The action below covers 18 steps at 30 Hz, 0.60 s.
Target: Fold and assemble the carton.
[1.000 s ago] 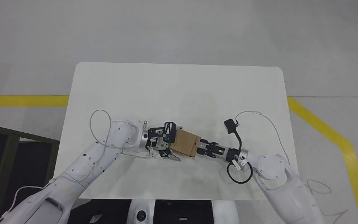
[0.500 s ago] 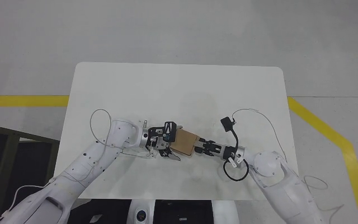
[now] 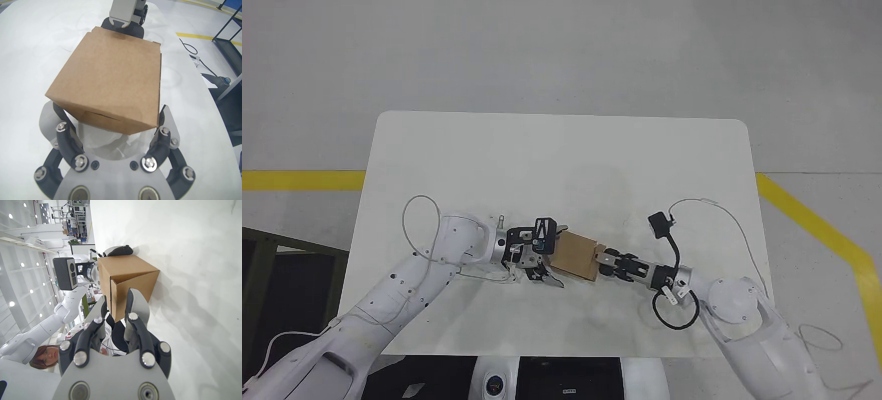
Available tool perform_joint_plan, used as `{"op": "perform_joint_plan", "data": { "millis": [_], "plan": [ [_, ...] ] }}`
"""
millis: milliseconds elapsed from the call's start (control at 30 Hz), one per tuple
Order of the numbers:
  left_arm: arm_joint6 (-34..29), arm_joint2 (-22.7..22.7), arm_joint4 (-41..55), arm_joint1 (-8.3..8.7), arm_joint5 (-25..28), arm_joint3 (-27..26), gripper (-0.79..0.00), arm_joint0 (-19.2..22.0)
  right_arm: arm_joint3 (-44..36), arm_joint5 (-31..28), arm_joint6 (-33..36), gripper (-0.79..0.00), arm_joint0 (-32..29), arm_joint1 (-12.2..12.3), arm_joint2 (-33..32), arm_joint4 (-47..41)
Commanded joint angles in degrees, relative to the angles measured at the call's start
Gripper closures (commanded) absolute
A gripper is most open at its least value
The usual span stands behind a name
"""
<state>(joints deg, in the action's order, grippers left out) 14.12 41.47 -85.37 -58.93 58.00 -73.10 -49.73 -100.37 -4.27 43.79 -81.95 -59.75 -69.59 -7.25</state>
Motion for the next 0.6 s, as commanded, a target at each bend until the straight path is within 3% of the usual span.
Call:
{"op": "perform_joint_plan", "data": {
  "millis": [0,100,300,567],
  "plan": [
    [-0.1,0.0,0.1,0.02,0.0,0.0,-0.785,0.0,-0.3,-0.1,0.0,-0.142,-0.2,0.1,-0.4,-0.1],
    [-0.3,0.0,0.2,0.06,0.0,-0.1,-0.785,0.0,-0.6,-0.2,0.2,-0.080,-0.8,0.2,-1.0,-0.2],
    [-0.5,0.0,0.3,0.12,0.0,-0.2,-0.785,0.0,-0.3,0.0,0.5,-0.034,-1.5,0.3,-1.3,-0.2],
    [-0.6,-0.1,0.5,0.12,0.0,-0.2,-0.785,0.1,-0.1,0.6,0.3,-0.049,-0.3,0.0,0.1,0.1]
  ]
}}
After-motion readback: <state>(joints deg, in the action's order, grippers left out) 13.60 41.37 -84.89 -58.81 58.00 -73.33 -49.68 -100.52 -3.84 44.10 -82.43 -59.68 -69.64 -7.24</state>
